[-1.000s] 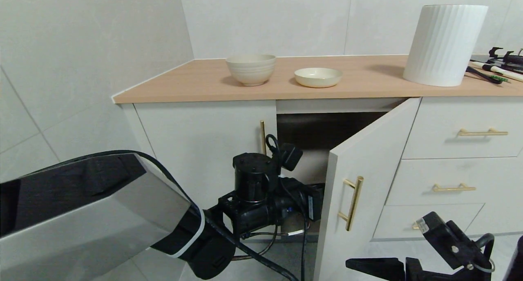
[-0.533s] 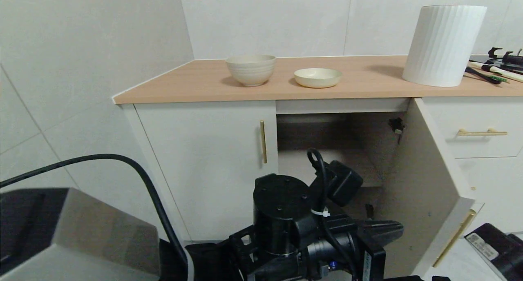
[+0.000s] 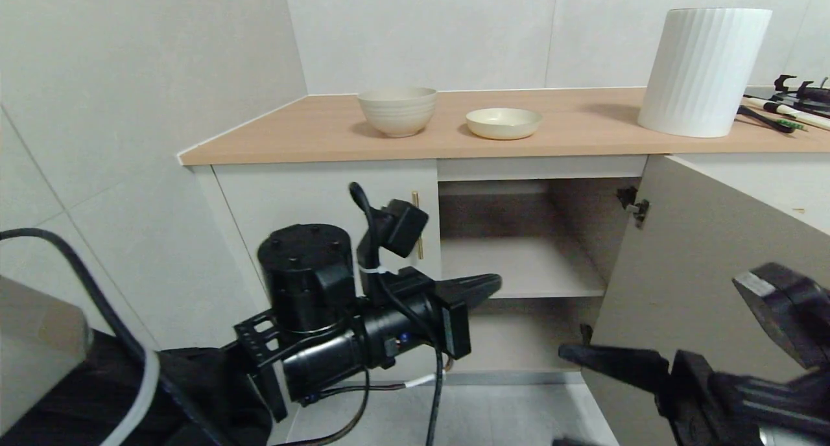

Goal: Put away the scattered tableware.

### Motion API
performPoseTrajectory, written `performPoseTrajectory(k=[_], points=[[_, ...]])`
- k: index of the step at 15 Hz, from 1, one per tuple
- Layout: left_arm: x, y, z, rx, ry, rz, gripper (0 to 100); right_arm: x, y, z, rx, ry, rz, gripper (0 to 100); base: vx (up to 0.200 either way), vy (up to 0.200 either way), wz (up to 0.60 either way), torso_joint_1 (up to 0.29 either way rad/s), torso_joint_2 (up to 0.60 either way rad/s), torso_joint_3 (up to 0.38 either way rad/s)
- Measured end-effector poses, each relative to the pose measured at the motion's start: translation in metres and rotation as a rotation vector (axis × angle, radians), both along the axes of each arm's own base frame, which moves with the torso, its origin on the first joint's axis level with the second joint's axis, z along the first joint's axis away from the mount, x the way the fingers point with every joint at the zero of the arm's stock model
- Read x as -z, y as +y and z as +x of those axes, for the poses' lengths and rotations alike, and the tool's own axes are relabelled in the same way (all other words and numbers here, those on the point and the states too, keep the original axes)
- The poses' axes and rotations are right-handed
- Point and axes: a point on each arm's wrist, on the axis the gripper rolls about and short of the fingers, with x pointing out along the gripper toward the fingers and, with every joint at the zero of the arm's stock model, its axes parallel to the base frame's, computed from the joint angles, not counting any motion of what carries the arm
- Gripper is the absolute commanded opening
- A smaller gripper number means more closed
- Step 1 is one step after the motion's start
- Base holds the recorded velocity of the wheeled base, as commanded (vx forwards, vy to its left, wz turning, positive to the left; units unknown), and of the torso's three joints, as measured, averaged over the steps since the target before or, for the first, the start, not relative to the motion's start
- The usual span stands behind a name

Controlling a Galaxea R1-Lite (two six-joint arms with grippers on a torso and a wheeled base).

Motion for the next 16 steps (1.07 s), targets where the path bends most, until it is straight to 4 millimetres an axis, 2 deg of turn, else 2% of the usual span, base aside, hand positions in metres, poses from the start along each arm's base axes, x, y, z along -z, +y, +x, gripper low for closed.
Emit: performPoseTrajectory(k=[2, 5, 8, 10, 11, 16], points=[[-0.008, 0.037, 0.0, -0.094, -0.004, 0.027, 0, -0.012, 0.007, 0.029, 0.084, -0.001, -0.005, 100, 0.0, 0.0, 0.0, 0.0, 0.0, 0.0], [-0.019, 0.081, -0.008, -0.206, 0.033, 0.116, 0, -0.024, 0.012, 0.063, 0.168, 0.052, -0.13, 100, 0.0, 0.0, 0.0, 0.0, 0.0, 0.0], [-0.038, 0.118, -0.02, -0.313, 0.12, 0.187, 0, -0.052, 0.01, 0.087, 0.297, 0.052, -0.231, 100, 0.0, 0.0, 0.0, 0.0, 0.0, 0.0], [-0.06, 0.139, -0.028, -0.383, 0.106, 0.17, 0, -0.065, 0.007, 0.097, 0.446, 0.069, -0.291, 100, 0.0, 0.0, 0.0, 0.0, 0.0, 0.0], [-0.067, 0.145, -0.03, -0.405, 0.088, 0.156, 100, -0.067, 0.006, 0.097, 0.464, 0.072, -0.296, 100, 0.0, 0.0, 0.0, 0.0, 0.0, 0.0], [-0.085, 0.157, -0.035, -0.466, 0.061, 0.083, 100, -0.08, 0.0, 0.09, 0.482, 0.114, -0.264, 100, 0.0, 0.0, 0.0, 0.0, 0.0, 0.0]])
